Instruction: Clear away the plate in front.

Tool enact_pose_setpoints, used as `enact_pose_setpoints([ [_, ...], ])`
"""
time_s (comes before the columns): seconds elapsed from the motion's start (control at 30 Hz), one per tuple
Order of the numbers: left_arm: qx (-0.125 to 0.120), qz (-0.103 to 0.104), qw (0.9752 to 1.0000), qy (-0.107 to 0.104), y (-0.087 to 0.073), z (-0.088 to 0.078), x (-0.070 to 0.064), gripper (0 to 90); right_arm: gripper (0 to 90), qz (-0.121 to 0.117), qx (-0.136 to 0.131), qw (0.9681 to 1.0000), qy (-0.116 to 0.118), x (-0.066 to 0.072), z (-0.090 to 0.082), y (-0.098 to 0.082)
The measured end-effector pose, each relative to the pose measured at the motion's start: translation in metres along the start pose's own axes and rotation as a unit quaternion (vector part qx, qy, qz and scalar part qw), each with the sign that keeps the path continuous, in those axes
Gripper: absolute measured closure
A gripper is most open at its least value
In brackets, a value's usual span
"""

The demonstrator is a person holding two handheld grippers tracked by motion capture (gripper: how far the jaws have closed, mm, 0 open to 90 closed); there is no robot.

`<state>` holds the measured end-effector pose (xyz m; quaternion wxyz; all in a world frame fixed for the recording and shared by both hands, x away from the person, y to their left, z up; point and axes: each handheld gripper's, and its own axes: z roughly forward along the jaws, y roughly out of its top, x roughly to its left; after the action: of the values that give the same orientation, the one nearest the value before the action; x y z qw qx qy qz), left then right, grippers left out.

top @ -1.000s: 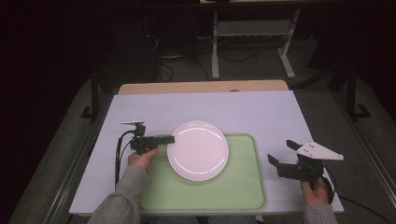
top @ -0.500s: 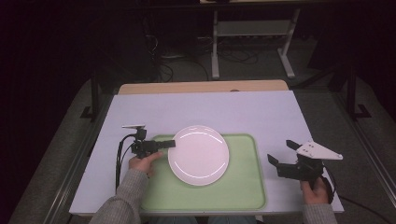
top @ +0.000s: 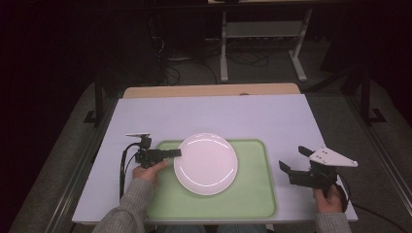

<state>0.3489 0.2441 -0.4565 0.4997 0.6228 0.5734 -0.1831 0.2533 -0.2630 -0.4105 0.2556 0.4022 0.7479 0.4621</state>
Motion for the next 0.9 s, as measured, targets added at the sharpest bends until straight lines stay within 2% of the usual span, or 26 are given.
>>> enact_pose_setpoints([
  [0.2,0.01,0.011,0.9998,0.012,-0.002,-0.002,-0.003,86.4,13.4,-0.002,0.002,1.0,0.001,0.001,0.001,0.0],
  [0.33,0.025,0.024,0.999,0.027,-0.004,-0.003,-0.005,85.6,13.4,-0.001,0.003,1.0,0.001,0.001,0.001,0.0],
  [0.63,0.035,0.035,0.9981,0.038,-0.009,-0.007,-0.007,84.1,13.4,-0.005,0.006,1.0,0.001,0.003,0.001,0.0],
  [0.73,0.04,0.043,0.9971,0.049,-0.011,-0.007,-0.008,82.6,13.4,-0.005,0.007,1.0,0.001,0.004,0.001,0.0],
  [0.9,0.047,0.045,0.9964,0.054,-0.016,-0.007,-0.007,81.5,13.4,-0.006,0.008,0.9999,0.003,0.004,0.002,0.0],
])
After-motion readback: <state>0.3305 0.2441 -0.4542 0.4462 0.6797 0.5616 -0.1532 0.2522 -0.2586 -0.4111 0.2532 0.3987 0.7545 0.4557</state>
